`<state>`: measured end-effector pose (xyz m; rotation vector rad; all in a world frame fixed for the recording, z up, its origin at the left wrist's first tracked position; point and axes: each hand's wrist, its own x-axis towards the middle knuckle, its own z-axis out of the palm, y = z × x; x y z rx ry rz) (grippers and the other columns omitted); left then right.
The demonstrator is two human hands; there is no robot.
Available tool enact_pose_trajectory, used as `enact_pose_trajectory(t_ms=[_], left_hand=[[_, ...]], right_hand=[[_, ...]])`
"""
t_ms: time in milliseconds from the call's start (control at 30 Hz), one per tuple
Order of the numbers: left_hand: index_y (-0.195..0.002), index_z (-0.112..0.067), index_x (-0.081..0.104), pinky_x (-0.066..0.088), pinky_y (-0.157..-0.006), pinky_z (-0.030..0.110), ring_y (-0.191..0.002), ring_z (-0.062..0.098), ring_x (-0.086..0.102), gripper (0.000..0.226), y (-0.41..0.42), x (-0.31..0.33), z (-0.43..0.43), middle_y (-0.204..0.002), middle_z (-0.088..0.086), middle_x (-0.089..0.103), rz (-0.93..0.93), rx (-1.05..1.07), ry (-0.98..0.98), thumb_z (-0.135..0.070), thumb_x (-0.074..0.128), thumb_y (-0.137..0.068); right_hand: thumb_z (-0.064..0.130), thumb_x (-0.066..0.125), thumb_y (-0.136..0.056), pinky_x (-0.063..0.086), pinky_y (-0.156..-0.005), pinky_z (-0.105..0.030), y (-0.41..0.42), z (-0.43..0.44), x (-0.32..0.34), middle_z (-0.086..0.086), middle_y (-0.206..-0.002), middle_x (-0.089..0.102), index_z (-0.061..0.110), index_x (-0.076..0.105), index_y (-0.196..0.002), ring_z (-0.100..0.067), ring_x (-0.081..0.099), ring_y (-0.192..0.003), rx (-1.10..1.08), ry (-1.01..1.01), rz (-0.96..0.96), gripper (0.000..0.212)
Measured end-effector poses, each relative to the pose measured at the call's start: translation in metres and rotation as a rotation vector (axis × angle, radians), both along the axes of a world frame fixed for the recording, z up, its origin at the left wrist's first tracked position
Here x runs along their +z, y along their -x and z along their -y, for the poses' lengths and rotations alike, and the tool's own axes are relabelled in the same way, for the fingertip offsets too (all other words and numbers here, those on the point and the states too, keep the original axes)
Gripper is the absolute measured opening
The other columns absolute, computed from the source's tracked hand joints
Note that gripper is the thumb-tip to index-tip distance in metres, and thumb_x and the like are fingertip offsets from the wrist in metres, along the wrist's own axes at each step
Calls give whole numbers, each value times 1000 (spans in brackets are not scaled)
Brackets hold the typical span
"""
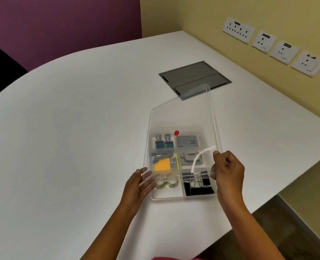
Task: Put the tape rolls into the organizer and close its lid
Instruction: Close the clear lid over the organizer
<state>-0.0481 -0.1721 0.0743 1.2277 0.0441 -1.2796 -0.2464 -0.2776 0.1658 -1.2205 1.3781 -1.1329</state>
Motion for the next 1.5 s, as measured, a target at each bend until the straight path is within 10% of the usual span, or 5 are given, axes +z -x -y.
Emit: enact_pose_trajectory(t_ms=[100,533,1067,1233,1500], left_hand=[[-108,-9,65,54,-77,30,-85,19,63,19,-1,-9,-15,-94,8,64,140,-5,-85,-17,55,-93],[-99,-14,61,53,-64,26,-78,18,59,12,31,-31,-21,-87,2,61,570,-69,-322,-11,63,-88],[-91,-3,58,55,-88,43,-62,23,63,9,28,-42,-17,-70,4,56,406,-193,-381,-11,61,-89],[-75,-7,55,52,-90,41,-62,23,64,19,25,-46,-13,-67,5,52,362,-259,-410,-10,53,-93],[-78,-6,52,56,-77,36,-54,17,60,17,19,-47,-11,-69,7,51,313,-338,-393,-8,50,-95]], right_hand=[[22,58,-93,41,-54,-32,17,8,-24,9,-47,41,17,40,-55,-8,41,-45,28,-104,-68,42],[23,64,-89,47,-79,-34,49,-1,-108,-9,-95,59,6,56,-112,-25,54,-83,-73,-253,-455,30],[17,55,-95,48,-85,-40,58,23,-116,-14,-75,59,-6,63,-109,-28,57,-72,-116,-630,-322,28],[13,52,-97,45,-55,-27,58,36,-113,-15,-78,53,-11,51,-117,-21,48,-56,-54,-808,-269,32],[10,53,-96,46,-56,-28,61,40,-115,-13,-73,49,-9,51,-118,-21,47,-59,-19,-854,-292,29]])
